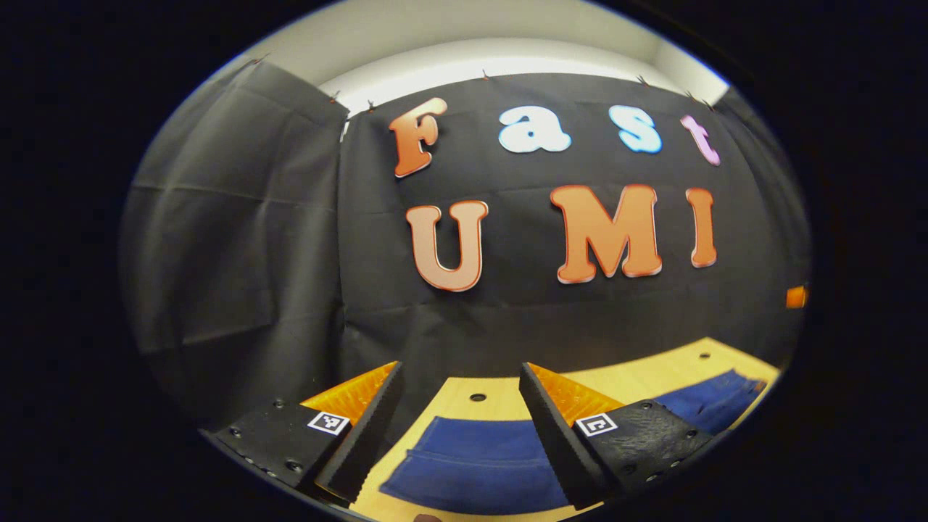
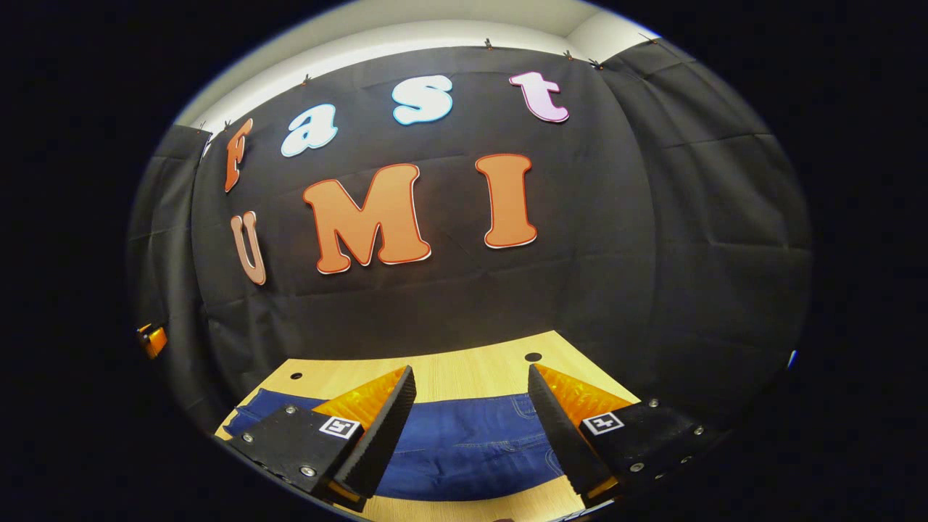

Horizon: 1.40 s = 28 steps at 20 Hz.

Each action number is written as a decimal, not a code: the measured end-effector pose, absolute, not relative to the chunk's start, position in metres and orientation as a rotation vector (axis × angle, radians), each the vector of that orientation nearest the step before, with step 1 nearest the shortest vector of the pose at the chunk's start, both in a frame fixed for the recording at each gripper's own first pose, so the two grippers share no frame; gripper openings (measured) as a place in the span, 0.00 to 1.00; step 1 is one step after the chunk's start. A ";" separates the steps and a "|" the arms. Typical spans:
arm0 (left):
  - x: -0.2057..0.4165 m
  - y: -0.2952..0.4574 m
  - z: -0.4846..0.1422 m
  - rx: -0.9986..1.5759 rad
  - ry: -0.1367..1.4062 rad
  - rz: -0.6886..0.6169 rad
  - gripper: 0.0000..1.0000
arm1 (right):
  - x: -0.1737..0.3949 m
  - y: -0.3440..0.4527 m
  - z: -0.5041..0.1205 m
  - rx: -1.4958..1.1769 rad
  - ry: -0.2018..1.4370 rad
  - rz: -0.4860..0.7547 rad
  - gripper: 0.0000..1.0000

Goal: Grasp the waist and the cuffs of the jeans and fold them to make the two legs overlap; first hold the waist and fold one-third of the jeans toward the cuffs, then hold the cuffs and fold the remaining one-third in the same direction to finish folding.

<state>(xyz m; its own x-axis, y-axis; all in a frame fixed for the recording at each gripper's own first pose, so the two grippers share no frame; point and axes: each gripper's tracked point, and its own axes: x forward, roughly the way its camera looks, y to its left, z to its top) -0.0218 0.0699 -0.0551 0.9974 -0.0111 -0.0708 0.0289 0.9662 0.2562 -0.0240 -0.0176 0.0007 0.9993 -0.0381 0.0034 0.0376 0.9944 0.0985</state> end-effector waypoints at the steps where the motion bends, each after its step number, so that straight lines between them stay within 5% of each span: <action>1: -0.024 0.075 -0.069 0.329 0.108 -0.030 0.98 | -0.023 -0.016 -0.002 0.105 0.002 -0.031 0.96; 11: -0.048 0.083 -0.244 0.834 0.482 -0.265 0.98 | -0.006 -0.020 -0.037 0.088 0.125 -0.037 0.96; 17: -0.058 0.064 -0.346 1.190 0.546 -0.526 0.99 | 0.000 -0.039 -0.054 0.053 0.186 -0.088 1.00; 23: -0.064 0.051 -0.390 1.386 0.570 -0.685 1.00 | 0.007 -0.051 -0.065 0.062 0.227 -0.115 0.96; 28: -0.059 0.058 -0.410 1.422 0.626 -0.692 0.99 | 0.008 -0.061 -0.071 0.039 0.257 -0.137 0.96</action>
